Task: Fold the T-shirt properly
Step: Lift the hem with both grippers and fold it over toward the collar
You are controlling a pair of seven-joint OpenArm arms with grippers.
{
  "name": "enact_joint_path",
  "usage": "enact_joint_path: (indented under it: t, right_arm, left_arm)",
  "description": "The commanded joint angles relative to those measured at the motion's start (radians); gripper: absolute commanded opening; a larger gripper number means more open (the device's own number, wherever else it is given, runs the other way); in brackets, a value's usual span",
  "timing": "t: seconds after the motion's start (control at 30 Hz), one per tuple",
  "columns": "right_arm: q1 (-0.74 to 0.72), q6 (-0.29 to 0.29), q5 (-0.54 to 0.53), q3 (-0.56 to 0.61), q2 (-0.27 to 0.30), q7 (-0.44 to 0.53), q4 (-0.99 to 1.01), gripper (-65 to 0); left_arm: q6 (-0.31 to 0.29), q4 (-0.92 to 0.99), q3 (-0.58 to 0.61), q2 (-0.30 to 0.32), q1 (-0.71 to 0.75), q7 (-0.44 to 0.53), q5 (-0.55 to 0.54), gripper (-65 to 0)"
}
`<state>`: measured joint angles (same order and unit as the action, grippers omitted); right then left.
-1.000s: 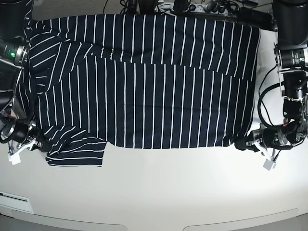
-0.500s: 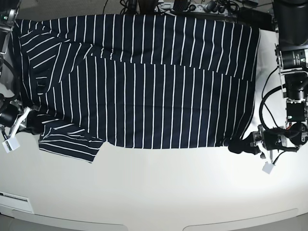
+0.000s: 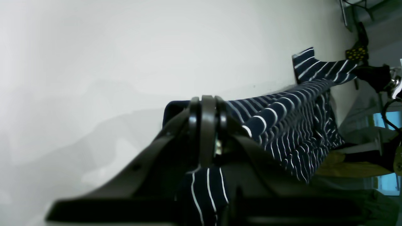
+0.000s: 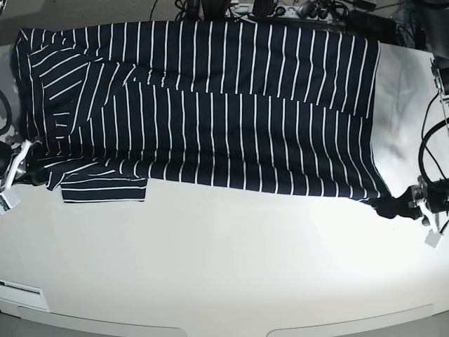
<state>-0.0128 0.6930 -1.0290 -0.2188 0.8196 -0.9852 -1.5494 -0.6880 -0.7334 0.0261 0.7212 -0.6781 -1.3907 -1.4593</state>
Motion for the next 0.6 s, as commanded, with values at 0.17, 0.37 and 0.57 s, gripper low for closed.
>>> enact_joint_path:
  t: [0.17, 0.37, 0.57]
  right_arm:
    - [-0.018, 0.005, -0.058, -0.014, 0.047, -0.005, -0.015, -65.0]
    - [-0.016, 0.005, -0.105, -0.013, 0.060, -0.042, -0.033, -65.0]
    - [0.025, 0.005, -0.123, -0.013, 0.104, -0.056, -0.033, -65.0]
  left_arm:
    - [0.009, -0.026, 0.035, 0.033, -0.028, -0.006, -0.024, -65.0]
    - [0.007, -0.139, 0.214, 0.039, -0.028, -0.006, -0.024, -65.0]
    - [0.008, -0.330, 0.363, 0.106, -0.028, -0.006, -0.024, -65.0]
